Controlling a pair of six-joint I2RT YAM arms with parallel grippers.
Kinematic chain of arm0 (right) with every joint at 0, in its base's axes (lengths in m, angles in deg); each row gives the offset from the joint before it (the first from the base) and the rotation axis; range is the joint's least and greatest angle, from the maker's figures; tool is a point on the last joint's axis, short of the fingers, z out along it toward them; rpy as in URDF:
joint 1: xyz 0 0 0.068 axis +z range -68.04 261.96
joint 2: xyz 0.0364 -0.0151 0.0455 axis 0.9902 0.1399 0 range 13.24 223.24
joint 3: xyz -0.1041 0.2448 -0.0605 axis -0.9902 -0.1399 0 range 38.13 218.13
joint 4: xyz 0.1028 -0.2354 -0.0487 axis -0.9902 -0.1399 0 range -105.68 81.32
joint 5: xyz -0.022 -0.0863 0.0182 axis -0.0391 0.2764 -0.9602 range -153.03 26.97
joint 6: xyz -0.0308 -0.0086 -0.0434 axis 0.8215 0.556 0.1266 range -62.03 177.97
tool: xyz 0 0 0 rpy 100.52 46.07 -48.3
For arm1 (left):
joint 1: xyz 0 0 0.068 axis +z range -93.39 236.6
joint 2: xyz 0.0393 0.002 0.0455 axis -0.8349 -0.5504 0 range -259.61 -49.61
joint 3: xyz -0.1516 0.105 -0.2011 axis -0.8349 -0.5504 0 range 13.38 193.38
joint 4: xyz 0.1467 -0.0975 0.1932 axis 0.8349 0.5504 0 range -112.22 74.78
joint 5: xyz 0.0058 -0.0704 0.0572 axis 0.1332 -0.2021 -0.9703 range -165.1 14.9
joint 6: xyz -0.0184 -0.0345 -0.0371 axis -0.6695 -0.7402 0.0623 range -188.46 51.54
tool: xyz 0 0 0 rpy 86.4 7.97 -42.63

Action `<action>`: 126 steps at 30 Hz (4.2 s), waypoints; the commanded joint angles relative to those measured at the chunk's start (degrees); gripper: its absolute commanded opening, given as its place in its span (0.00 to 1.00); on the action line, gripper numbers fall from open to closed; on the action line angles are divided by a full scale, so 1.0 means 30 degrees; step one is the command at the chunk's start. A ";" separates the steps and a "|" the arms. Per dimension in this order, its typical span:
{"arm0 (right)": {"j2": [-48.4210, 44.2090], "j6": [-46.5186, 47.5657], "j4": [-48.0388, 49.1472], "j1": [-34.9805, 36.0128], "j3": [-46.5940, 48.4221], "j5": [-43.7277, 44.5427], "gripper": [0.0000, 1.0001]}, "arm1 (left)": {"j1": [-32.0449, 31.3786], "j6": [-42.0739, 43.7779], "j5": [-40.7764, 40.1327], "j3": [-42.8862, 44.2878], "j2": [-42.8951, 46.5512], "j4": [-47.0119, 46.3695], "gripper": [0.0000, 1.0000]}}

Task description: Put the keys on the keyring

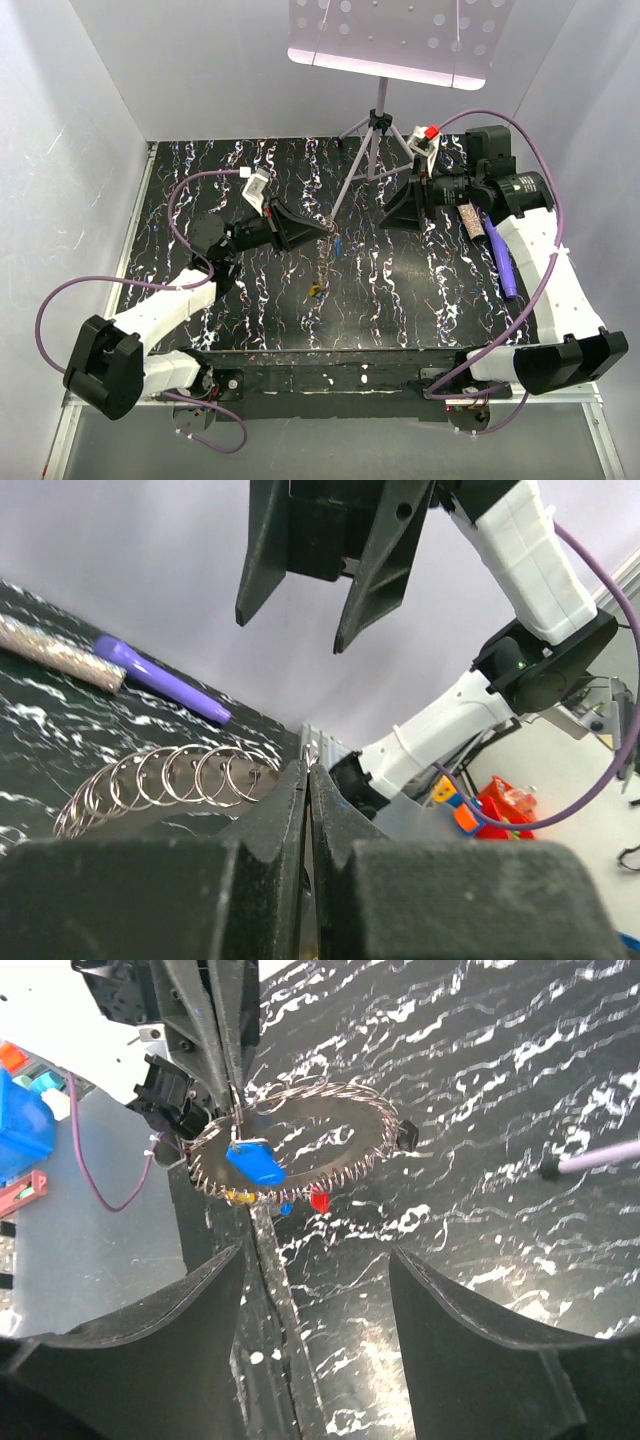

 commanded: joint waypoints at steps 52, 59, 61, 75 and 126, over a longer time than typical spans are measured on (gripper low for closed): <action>-0.1945 -0.6068 0.7037 0.0860 -0.6534 -0.3635 0.36 | -0.5583 0.1883 -0.5829 0.1449 -0.0850 0.1138 0.00; -0.1974 -0.6448 0.7359 0.1094 -0.6710 -0.3635 0.33 | -0.5730 0.2001 -0.6298 0.1478 -0.0791 0.1255 0.00; -0.1945 -0.6565 0.7418 0.1094 -0.6710 -0.3636 0.31 | -0.5788 0.2059 -0.6415 0.1420 -0.0762 0.1226 0.00; -0.1945 -0.6829 0.7974 0.1183 -0.6974 -0.4045 0.01 | -0.5935 0.1884 -0.6650 0.1419 -0.0879 0.1021 0.00; -0.1067 -0.0941 0.2789 0.2648 -0.6798 -0.3958 0.01 | -0.4880 0.9617 0.0529 1.4045 -0.4745 2.9759 0.43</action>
